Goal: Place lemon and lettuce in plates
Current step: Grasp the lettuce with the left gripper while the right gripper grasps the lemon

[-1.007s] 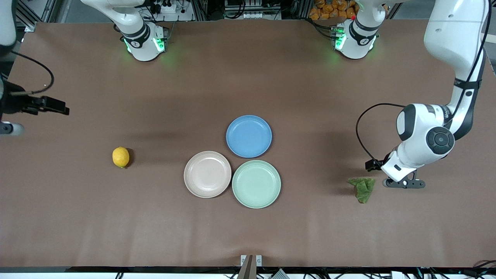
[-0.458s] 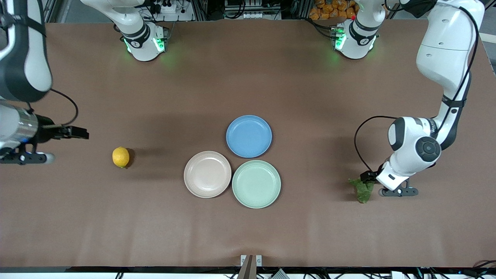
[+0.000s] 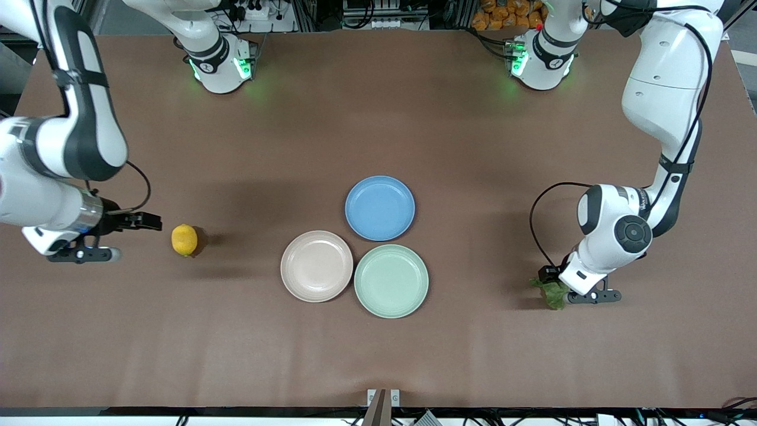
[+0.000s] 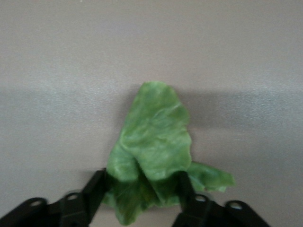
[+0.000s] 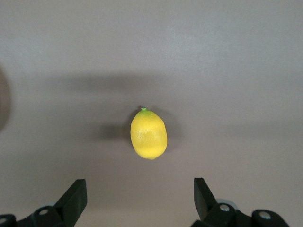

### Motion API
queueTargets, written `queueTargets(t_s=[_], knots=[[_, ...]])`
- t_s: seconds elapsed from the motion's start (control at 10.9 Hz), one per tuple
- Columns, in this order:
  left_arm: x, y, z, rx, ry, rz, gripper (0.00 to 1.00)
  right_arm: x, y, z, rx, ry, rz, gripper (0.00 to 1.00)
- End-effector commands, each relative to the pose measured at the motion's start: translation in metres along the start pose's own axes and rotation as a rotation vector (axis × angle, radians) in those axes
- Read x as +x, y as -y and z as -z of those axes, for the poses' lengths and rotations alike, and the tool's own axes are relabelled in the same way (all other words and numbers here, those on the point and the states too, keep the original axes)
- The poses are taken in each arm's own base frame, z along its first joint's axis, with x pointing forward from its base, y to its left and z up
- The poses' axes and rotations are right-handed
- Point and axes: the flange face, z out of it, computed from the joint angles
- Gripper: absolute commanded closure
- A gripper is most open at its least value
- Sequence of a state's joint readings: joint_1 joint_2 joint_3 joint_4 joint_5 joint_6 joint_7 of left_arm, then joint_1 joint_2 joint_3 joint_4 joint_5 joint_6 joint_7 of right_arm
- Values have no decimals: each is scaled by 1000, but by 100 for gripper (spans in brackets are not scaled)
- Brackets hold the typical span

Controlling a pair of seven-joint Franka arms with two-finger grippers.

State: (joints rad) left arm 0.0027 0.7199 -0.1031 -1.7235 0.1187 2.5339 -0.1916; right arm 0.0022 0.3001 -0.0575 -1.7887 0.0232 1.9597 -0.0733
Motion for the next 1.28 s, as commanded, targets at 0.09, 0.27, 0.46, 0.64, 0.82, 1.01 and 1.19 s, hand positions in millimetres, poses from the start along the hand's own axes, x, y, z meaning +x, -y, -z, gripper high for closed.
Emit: queueTargets(t_s=[0.09, 0.27, 0.46, 0.64, 0.82, 1.01, 1.19], knots=[[4, -18, 0, 14, -19, -19, 86, 9, -9, -69, -1, -17, 39, 0], [6, -18, 5, 19, -27, -33, 100, 18, -10, -99, -6, -32, 40, 0], [4, -43, 21, 14, -31, -62, 100, 16, -12, -126, -12, -64, 55, 0], [-5, -79, 61, 27, 29, -83, 100, 8, -13, -143, -14, -79, 64, 0], [-24, -138, 94, 0, 76, -3, 100, 1, -11, -157, -3, -94, 65, 0], [-46, -202, 113, -42, 74, 62, 100, -4, -10, -168, -3, -109, 66, 0], [-78, -280, 123, -63, 64, 52, 100, -4, -9, -176, -2, -100, 67, 0]])
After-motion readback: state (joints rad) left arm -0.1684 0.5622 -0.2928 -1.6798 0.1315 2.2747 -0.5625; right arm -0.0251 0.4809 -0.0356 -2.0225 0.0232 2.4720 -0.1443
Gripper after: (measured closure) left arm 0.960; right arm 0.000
